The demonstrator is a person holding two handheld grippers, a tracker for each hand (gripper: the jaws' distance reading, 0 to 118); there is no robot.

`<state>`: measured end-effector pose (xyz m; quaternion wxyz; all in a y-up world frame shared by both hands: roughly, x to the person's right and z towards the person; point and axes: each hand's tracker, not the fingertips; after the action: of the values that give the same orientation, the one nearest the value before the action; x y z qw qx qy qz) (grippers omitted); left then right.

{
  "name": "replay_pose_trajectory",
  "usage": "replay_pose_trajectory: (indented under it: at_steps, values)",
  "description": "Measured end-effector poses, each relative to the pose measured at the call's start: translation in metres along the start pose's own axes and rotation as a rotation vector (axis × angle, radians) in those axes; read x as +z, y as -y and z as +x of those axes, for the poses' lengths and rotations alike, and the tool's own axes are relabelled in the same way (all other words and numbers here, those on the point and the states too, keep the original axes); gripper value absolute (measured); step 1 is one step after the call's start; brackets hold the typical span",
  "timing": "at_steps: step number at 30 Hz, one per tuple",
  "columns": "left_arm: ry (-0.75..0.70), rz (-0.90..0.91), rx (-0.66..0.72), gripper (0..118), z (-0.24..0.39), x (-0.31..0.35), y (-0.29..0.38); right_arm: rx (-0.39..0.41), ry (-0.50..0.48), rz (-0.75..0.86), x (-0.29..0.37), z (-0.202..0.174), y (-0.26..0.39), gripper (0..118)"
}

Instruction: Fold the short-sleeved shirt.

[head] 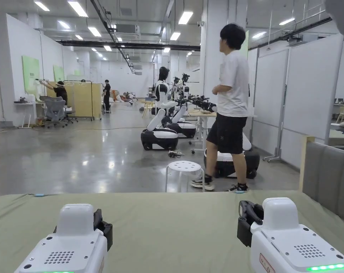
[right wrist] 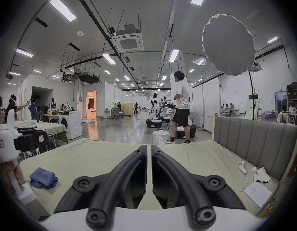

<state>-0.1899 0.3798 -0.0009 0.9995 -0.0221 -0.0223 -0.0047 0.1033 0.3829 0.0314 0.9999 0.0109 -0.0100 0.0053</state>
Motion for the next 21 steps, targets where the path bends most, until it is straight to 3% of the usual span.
replay_pose_trajectory:
  at_steps: [2, 6, 7, 10, 11, 14, 18, 21]
  values:
    - [0.003, 0.018, 0.007, 42, -0.001, 0.004, -0.005, 0.006, -0.005, 0.002, 0.001, -0.003, 0.000, 13]
    - [-0.007, 0.029, -0.019, 64, 0.001, 0.001, -0.002, 0.014, -0.017, -0.003, 0.000, -0.007, 0.000, 47]
    - [-0.010, 0.025, -0.021, 73, 0.002, 0.001, -0.002, 0.022, -0.017, -0.009, -0.001, -0.008, 0.000, 63]
    - [0.015, 0.003, -0.004, 76, -0.003, 0.001, -0.002, 0.032, -0.022, -0.015, -0.002, -0.011, 0.000, 106]
    - [0.026, 0.004, 0.002, 76, -0.003, 0.001, -0.002, 0.031, -0.028, -0.012, -0.002, -0.012, 0.000, 115]
    - [0.015, 0.000, -0.002, 76, -0.002, 0.002, -0.002, 0.040, -0.068, 0.051, 0.000, -0.017, -0.003, 118]
    - [0.018, -0.010, 0.000, 76, -0.002, 0.003, -0.003, -0.016, -0.140, -0.032, -0.002, -0.016, -0.007, 118]
    - [0.000, -0.008, 0.009, 76, -0.003, 0.005, -0.003, -0.069, -0.103, -0.051, 0.000, -0.018, -0.017, 118]
